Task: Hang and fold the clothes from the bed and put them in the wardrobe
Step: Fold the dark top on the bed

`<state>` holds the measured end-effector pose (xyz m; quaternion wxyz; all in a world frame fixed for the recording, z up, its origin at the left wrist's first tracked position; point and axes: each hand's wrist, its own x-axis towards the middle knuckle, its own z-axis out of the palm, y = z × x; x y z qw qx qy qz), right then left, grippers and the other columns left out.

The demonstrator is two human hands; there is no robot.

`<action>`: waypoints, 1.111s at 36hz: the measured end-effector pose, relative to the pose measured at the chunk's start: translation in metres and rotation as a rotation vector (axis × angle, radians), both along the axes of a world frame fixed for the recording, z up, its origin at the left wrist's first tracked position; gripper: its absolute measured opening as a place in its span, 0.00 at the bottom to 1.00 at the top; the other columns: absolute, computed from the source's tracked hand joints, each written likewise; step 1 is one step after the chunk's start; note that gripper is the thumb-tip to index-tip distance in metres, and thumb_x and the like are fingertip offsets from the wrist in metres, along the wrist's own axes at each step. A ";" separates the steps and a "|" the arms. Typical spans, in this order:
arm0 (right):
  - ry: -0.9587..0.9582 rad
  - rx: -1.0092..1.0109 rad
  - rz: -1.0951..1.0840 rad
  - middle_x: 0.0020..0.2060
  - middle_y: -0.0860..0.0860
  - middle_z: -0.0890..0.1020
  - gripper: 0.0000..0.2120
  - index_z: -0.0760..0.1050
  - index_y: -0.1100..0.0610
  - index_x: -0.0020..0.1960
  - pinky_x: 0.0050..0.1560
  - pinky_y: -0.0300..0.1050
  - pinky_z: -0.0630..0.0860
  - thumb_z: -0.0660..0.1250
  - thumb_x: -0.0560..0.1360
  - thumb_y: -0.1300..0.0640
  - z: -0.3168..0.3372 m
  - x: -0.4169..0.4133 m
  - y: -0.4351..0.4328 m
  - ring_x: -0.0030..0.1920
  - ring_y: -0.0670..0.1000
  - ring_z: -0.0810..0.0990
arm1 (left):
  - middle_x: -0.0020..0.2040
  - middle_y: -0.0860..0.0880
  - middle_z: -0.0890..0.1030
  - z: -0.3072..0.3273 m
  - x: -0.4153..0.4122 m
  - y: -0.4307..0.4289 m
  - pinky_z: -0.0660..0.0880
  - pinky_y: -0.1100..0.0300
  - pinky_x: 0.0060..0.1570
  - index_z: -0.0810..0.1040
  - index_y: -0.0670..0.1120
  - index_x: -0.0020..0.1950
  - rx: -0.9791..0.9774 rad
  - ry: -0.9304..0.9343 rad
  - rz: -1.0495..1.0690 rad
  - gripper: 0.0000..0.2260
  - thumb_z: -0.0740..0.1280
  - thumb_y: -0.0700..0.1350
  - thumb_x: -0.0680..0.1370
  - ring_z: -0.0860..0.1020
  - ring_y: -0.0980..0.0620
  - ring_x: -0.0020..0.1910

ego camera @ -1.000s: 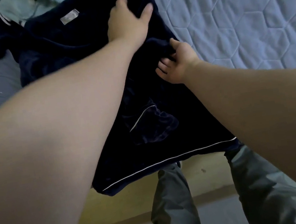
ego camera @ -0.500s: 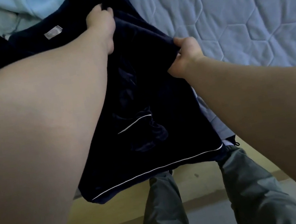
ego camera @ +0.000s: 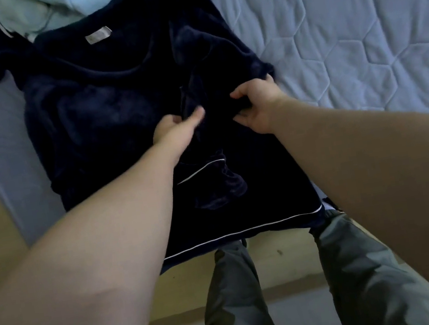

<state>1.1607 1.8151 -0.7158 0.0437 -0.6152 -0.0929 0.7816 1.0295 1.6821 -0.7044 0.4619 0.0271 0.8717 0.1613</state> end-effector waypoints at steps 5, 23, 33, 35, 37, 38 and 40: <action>-0.051 0.058 -0.022 0.57 0.58 0.81 0.40 0.59 0.38 0.76 0.47 0.66 0.81 0.61 0.75 0.73 -0.006 -0.002 0.001 0.50 0.62 0.84 | 0.47 0.51 0.86 -0.004 0.000 -0.027 0.80 0.58 0.44 0.81 0.48 0.55 0.067 -0.148 0.051 0.14 0.74 0.54 0.74 0.84 0.48 0.48; -0.194 0.287 -0.022 0.56 0.55 0.80 0.36 0.58 0.41 0.78 0.38 0.57 0.83 0.58 0.77 0.68 -0.021 -0.003 -0.023 0.50 0.59 0.83 | 0.55 0.47 0.85 0.002 0.026 -0.091 0.80 0.54 0.47 0.81 0.50 0.60 0.143 -0.782 0.417 0.10 0.64 0.43 0.81 0.85 0.48 0.51; -0.196 0.113 0.080 0.57 0.55 0.82 0.25 0.70 0.53 0.69 0.51 0.61 0.82 0.73 0.74 0.57 -0.014 0.006 -0.029 0.52 0.58 0.84 | 0.49 0.54 0.85 -0.002 0.059 -0.117 0.79 0.51 0.49 0.80 0.52 0.54 -0.019 -0.500 0.342 0.21 0.78 0.61 0.68 0.83 0.51 0.50; -0.192 0.100 0.217 0.51 0.53 0.84 0.14 0.76 0.54 0.60 0.48 0.55 0.81 0.72 0.75 0.57 -0.010 0.010 -0.037 0.51 0.56 0.83 | 0.46 0.50 0.86 -0.007 0.065 -0.119 0.81 0.54 0.40 0.76 0.45 0.57 0.015 -0.445 0.435 0.17 0.78 0.45 0.73 0.84 0.51 0.45; -0.181 0.084 0.353 0.49 0.50 0.82 0.08 0.77 0.53 0.54 0.46 0.53 0.78 0.71 0.76 0.56 -0.009 0.016 -0.049 0.52 0.54 0.80 | 0.50 0.45 0.84 -0.007 0.068 -0.117 0.81 0.52 0.40 0.73 0.43 0.62 0.098 -0.451 0.597 0.16 0.73 0.37 0.76 0.83 0.48 0.45; -0.179 0.069 0.419 0.49 0.49 0.80 0.08 0.76 0.53 0.53 0.46 0.54 0.78 0.72 0.76 0.55 -0.009 0.020 -0.055 0.52 0.53 0.79 | 0.51 0.44 0.83 -0.006 0.069 -0.117 0.80 0.53 0.40 0.73 0.44 0.63 0.144 -0.489 0.651 0.14 0.69 0.36 0.78 0.83 0.48 0.45; -0.175 0.017 0.561 0.49 0.49 0.79 0.08 0.77 0.53 0.52 0.44 0.51 0.78 0.72 0.75 0.54 -0.009 0.026 -0.067 0.49 0.52 0.79 | 0.50 0.45 0.83 -0.002 0.071 -0.118 0.80 0.55 0.40 0.76 0.44 0.64 0.196 -0.563 0.675 0.12 0.62 0.36 0.82 0.82 0.48 0.44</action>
